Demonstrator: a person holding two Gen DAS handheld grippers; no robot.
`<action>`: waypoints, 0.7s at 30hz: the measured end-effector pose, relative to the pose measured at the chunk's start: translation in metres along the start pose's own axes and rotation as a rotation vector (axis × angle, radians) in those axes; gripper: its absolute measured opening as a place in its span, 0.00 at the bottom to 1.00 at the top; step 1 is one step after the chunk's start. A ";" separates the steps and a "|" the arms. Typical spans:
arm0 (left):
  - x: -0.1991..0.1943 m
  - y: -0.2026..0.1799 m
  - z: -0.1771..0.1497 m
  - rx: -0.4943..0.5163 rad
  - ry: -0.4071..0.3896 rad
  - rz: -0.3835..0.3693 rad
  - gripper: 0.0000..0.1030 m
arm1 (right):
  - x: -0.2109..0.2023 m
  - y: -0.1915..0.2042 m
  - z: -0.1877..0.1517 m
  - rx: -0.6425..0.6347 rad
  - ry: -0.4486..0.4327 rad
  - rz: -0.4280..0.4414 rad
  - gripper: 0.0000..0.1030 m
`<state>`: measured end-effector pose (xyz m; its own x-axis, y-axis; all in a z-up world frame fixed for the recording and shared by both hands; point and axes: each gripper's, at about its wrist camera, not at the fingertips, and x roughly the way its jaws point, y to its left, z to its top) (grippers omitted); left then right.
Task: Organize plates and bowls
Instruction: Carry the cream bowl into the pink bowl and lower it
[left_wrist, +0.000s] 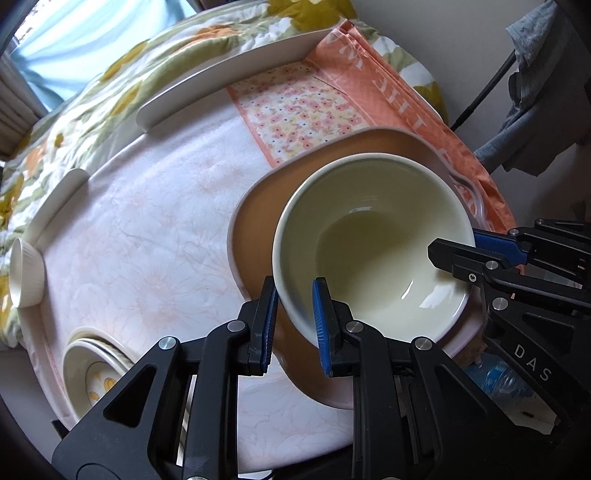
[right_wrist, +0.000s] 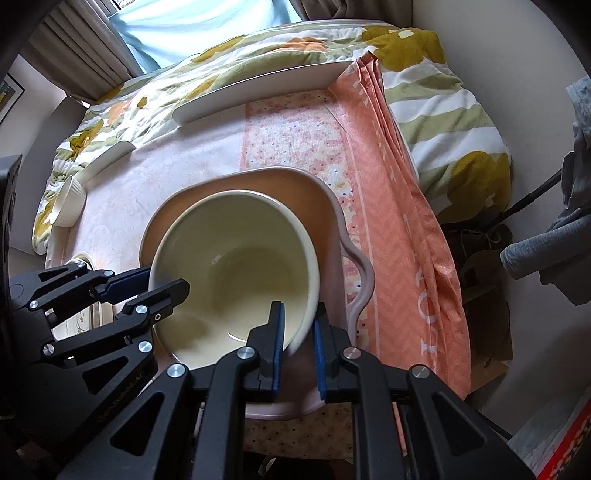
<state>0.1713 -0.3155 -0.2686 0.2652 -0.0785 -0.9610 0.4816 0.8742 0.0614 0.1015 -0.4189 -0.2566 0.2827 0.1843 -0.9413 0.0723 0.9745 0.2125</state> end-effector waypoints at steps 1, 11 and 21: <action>-0.002 0.000 0.001 -0.001 -0.009 0.005 0.16 | -0.001 0.000 0.000 0.000 -0.002 0.003 0.13; -0.013 0.003 0.001 -0.021 -0.031 -0.002 0.16 | -0.016 -0.005 0.002 0.003 -0.029 -0.002 0.13; -0.067 0.028 -0.001 -0.126 -0.145 -0.042 0.16 | -0.052 0.000 0.001 -0.056 -0.100 0.054 0.13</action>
<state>0.1662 -0.2857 -0.2026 0.3687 -0.1762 -0.9127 0.3890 0.9210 -0.0206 0.0876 -0.4284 -0.2071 0.3786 0.2259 -0.8976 0.0016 0.9696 0.2447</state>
